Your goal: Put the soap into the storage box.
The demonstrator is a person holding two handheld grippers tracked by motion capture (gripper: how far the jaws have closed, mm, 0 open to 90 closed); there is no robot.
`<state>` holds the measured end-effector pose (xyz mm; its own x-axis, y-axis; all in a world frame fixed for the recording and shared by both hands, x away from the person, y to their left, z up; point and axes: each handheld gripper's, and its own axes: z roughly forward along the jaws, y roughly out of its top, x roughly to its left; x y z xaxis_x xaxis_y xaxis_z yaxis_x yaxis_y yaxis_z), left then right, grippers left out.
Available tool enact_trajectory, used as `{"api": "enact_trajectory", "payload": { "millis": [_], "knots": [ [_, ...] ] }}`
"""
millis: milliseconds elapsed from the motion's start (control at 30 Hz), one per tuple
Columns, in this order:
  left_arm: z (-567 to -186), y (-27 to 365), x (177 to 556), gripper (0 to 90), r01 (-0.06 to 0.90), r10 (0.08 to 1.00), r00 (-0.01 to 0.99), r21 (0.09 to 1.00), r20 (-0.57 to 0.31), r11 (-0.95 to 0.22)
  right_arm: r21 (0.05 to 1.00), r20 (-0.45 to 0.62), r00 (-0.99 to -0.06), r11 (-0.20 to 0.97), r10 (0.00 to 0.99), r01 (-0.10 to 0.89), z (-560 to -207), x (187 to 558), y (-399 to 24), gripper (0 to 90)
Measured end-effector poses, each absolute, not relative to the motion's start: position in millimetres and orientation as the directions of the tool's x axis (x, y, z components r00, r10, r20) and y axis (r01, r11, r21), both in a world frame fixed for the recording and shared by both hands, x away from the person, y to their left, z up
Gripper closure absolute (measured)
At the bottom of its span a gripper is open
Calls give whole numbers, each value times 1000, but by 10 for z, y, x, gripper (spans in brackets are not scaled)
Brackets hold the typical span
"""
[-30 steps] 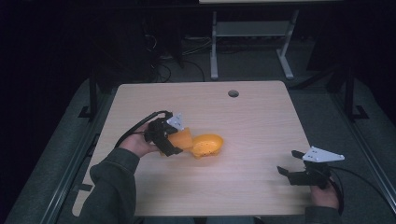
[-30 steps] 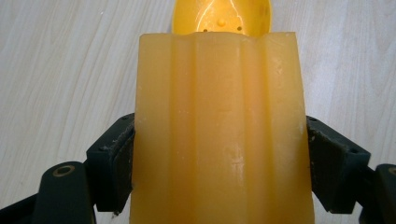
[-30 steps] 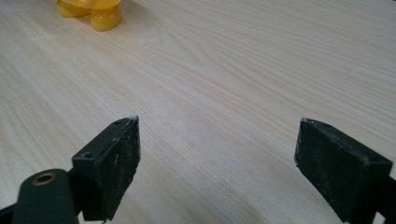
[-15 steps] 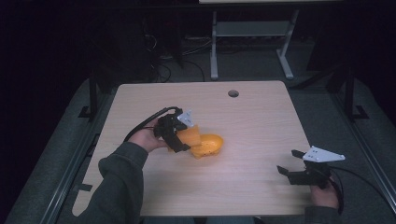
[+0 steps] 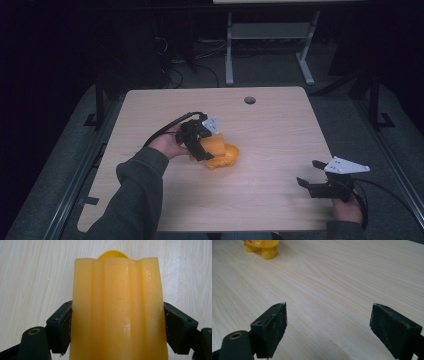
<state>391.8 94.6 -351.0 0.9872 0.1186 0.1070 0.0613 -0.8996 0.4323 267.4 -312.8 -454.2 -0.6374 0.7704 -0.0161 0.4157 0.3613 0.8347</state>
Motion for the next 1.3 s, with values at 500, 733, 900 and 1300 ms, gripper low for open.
{"api": "enact_trajectory", "payload": {
  "millis": [500, 733, 900, 1300],
  "knots": [
    [-3610, 742, 3995, 208, 55, 94, 993, 418, 74, -907, 834, -11, -635, 357, 773, 420, -4544, 2668, -3131, 137],
    [-3653, 695, 4032, 208, 53, 87, 994, 413, 65, -909, 833, -20, -640, 367, 768, 415, -4545, 2673, -3128, 137],
    [-3688, 667, 4052, 208, 53, 82, 995, 408, 54, -911, 833, -18, -635, 363, 773, 418, -4542, 2669, -3128, 137],
    [-3771, 576, 4092, 208, 48, 72, 996, 400, 44, -915, 832, -20, -637, 366, 771, 417, -4543, 2670, -3128, 137]
  ]
}}
